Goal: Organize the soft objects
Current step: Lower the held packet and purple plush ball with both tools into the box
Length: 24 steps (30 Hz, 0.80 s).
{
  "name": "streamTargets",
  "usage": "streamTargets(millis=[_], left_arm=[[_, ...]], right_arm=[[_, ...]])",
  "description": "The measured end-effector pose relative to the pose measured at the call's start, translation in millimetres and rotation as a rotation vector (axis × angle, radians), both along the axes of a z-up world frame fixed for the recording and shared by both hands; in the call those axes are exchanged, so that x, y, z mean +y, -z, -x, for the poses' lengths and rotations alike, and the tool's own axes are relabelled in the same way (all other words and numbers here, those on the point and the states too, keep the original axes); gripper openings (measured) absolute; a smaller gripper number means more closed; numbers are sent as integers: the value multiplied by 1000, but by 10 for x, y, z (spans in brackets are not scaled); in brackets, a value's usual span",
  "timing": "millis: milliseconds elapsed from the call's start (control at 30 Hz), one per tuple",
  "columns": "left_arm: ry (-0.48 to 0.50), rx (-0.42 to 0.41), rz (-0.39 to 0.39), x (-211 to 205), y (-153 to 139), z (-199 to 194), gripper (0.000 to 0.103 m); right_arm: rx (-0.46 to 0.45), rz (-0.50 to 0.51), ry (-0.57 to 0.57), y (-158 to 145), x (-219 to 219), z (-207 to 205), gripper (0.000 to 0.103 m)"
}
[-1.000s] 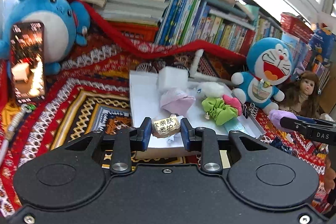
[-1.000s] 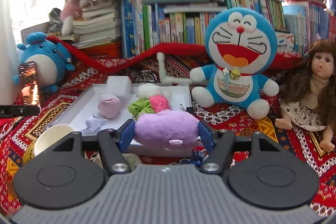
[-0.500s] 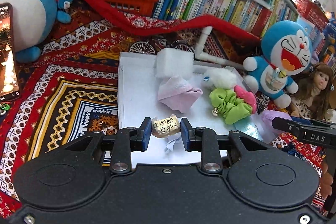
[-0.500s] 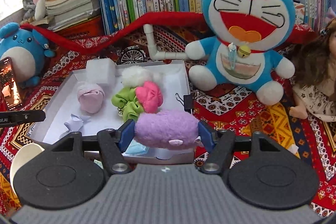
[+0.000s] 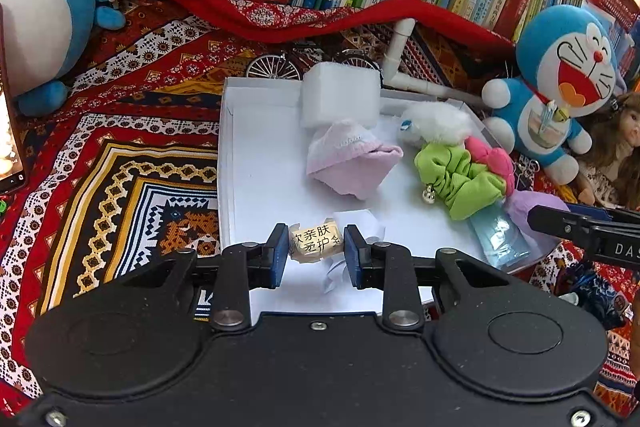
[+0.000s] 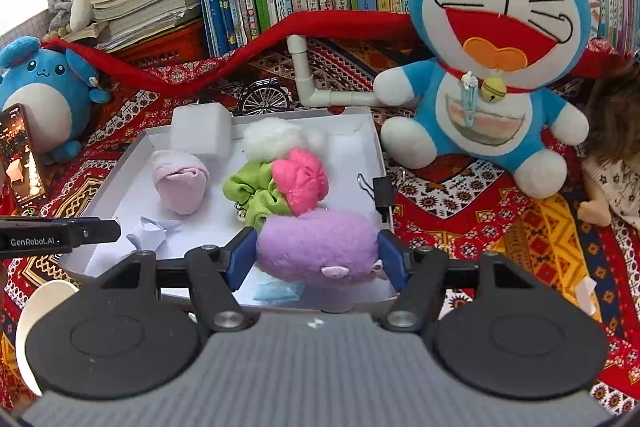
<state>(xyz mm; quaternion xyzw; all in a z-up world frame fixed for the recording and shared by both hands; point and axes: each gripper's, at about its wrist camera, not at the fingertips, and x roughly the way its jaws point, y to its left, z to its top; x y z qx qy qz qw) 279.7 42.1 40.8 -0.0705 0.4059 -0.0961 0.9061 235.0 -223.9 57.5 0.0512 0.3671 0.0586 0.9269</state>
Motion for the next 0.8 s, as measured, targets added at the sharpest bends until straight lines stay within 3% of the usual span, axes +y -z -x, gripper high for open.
streamTargets(millis=[800], left_arm=[[-8, 46, 11, 39, 125, -38, 28]], right_arm=[[51, -82, 20, 181, -49, -72, 68]])
